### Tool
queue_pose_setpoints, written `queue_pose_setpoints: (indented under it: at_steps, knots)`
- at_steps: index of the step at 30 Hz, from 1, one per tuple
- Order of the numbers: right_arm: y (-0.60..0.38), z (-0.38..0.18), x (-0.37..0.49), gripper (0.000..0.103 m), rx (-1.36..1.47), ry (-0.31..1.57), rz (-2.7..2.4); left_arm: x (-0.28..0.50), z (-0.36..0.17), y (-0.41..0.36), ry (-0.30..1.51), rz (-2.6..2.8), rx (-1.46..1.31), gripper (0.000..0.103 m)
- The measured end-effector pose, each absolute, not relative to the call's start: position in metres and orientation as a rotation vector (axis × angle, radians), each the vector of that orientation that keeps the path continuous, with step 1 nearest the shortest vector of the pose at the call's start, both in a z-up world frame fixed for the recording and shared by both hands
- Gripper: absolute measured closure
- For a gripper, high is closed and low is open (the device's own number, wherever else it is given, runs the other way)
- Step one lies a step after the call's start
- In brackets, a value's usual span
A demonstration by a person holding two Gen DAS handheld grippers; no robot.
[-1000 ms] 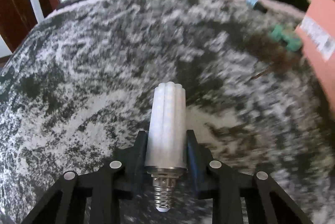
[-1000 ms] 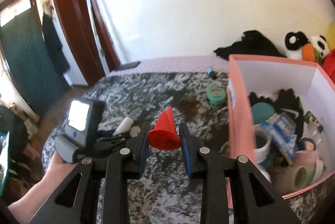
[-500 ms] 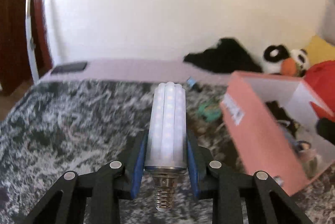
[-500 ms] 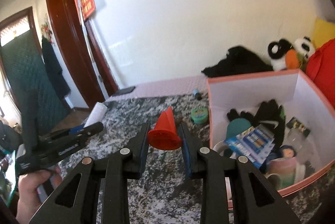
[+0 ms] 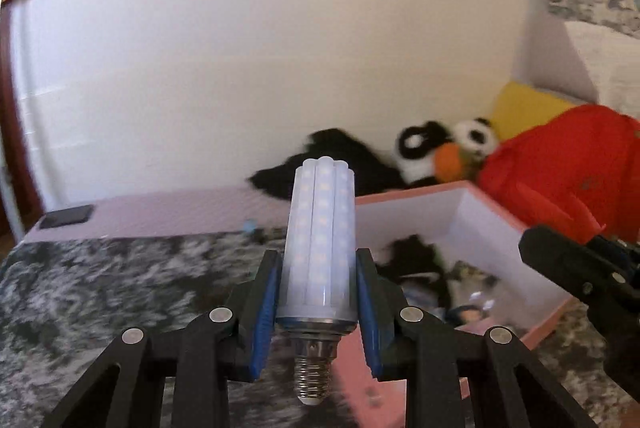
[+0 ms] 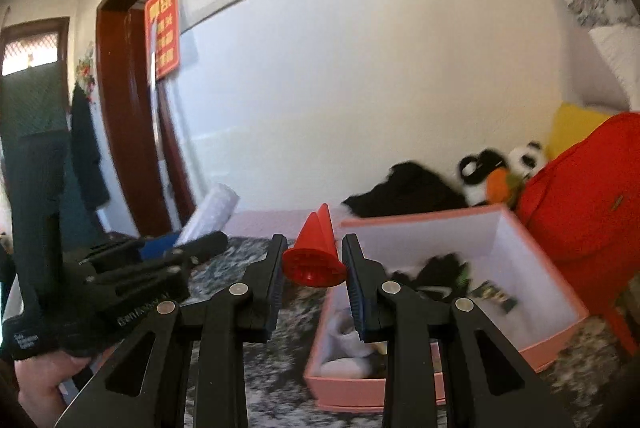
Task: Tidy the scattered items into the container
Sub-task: 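Carry the white bulb and red cone into the pink box and release both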
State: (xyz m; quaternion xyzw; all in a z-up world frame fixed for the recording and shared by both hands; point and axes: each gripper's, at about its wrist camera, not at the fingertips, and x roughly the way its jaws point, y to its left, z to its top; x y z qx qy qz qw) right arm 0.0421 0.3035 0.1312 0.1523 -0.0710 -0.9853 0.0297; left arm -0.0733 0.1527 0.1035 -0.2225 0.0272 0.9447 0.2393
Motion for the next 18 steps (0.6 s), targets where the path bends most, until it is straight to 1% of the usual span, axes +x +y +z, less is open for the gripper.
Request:
queue_pose_setpoints:
  at_steps: [5, 10, 18]
  knots:
    - [0.339, 0.141, 0.065, 0.073, 0.377, -0.194, -3.177, -0.073, 0.109, 0.200, 0.067, 2.494, -0.595, 0.073]
    - [0.375, 0.132, 0.059, 0.073, 0.378, -0.256, -3.247, -0.082, 0.115, 0.250, 0.123, 2.441, -0.567, 0.073]
    - [0.432, 0.109, 0.033, 0.073, 0.439, -0.396, -3.311, -0.121, 0.065, 0.283, 0.143, 2.370, -0.769, 0.072]
